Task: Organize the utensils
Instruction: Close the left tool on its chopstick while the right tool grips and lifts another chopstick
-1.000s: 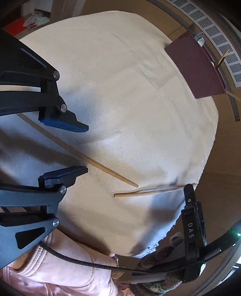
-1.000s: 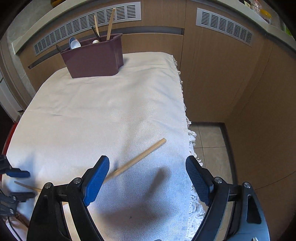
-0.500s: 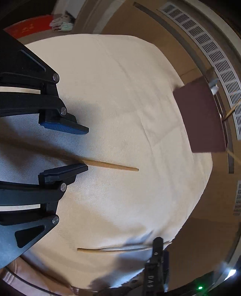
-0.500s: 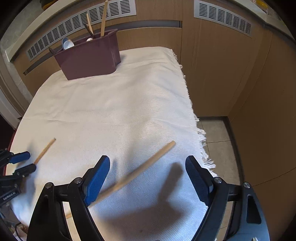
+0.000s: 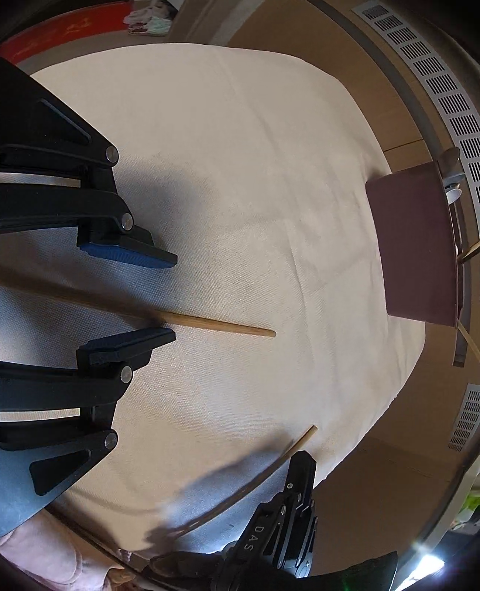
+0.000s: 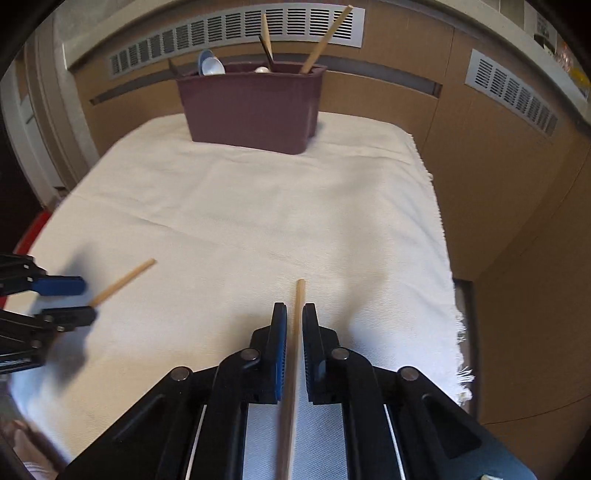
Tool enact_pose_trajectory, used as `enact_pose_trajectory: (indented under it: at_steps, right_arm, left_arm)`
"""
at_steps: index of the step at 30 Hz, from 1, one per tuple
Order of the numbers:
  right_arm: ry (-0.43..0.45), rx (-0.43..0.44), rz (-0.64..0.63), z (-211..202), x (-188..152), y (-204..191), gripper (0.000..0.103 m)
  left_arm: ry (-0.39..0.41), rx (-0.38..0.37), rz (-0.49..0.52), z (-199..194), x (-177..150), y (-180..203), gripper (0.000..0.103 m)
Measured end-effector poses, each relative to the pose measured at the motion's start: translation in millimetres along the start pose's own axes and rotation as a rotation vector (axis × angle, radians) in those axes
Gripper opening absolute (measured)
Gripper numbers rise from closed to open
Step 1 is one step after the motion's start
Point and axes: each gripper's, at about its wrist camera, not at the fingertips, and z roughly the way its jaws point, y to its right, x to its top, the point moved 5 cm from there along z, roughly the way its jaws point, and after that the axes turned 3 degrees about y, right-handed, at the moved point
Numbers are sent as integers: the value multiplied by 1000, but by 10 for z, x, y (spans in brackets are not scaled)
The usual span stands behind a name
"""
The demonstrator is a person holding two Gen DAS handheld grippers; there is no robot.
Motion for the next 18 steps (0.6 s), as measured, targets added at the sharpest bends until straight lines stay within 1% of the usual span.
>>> enact_pose_trajectory:
  at_steps: [2,4,7,8,9,11,14,15,16,18]
  right_arm:
    - [0,41,26,-20,9,-40,8]
    - [-4,72,41,-36,-5,-45,8]
    - [2,85,35,-77,-33,-62,8]
    - [1,94,37,-83,-40,-60,8]
    - [2,105,37,-96,-49,-65,8]
    - [10,112,33,-135,-53,-57,8]
    - [25,107,27,-189,-49,-18,11]
    - [22,96,20,-188,-54,-10,14]
    - [14,77,15,-172,-61,2,20]
    - [-6,58,22,-131,-79,37,26]
  left_arm:
    - [-7,-10,1,7,-2,-1,36]
    - [-17,-48,-14,19,2,-16,41]
    - [-28,-70,-37,31,22,-48,41]
    - [-28,-59,-31,33,23,-40,36]
    - [-22,-30,-7,35,27,-22,22]
    - [-11,-19,26,52,42,36,18]
    - [-7,-38,20,89,102,59,16]
    - [-6,-47,8,103,130,59,16]
    - [-3,-49,6,116,158,70,16]
    - [4,-42,10,154,211,97,16]
